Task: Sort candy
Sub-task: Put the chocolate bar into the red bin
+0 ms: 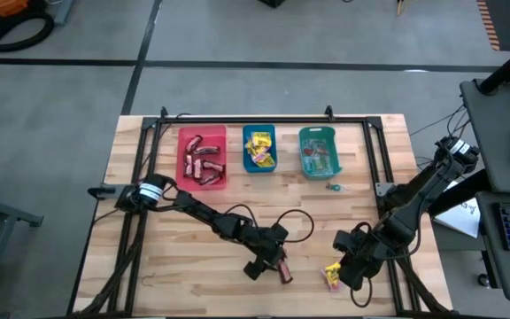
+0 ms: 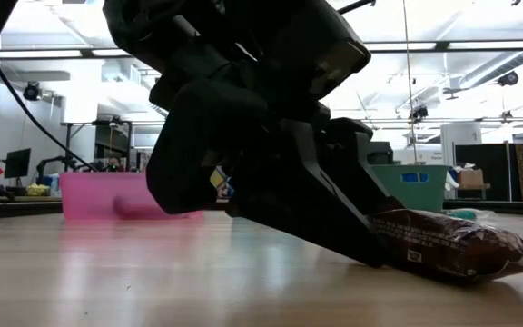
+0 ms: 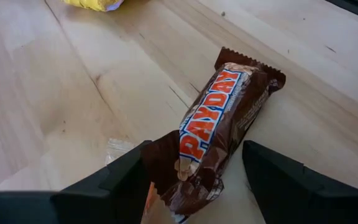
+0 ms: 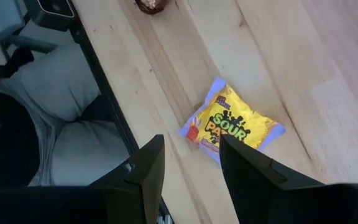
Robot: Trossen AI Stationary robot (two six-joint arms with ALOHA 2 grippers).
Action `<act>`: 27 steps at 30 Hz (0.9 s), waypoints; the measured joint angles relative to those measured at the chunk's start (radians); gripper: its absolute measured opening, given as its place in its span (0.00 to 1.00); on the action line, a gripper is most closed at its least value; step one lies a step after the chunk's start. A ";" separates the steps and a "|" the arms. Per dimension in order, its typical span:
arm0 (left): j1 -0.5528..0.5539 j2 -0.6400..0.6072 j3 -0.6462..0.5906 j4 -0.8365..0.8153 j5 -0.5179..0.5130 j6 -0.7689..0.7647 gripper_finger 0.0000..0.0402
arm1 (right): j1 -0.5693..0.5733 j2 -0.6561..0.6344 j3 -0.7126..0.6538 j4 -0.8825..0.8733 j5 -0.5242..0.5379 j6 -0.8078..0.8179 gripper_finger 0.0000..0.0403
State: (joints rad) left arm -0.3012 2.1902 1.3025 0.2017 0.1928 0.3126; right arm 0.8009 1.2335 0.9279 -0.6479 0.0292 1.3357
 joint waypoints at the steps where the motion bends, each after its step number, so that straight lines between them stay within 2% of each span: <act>1: 0.000 0.000 0.000 0.000 0.000 0.000 0.57 | 0.000 0.000 0.000 0.000 0.000 -0.001 0.36; 7: 0.000 -0.001 0.000 -0.001 0.000 -0.001 0.54 | 0.000 0.000 0.000 0.000 0.000 -0.003 0.36; 19: 0.000 -0.017 0.000 -0.014 0.000 -0.006 0.12 | 0.000 0.000 0.000 -0.001 0.000 -0.005 0.36; 23: 0.000 -0.057 0.000 -0.024 0.001 -0.006 0.05 | 0.000 0.000 0.000 -0.001 0.001 -0.015 0.36; 27: 0.006 -0.129 0.000 -0.064 0.008 0.004 0.03 | 0.000 0.000 -0.001 -0.005 0.014 -0.018 0.36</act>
State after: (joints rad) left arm -0.2957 2.0611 1.3022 0.1373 0.2012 0.3168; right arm 0.8009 1.2335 0.9272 -0.6528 0.0431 1.3181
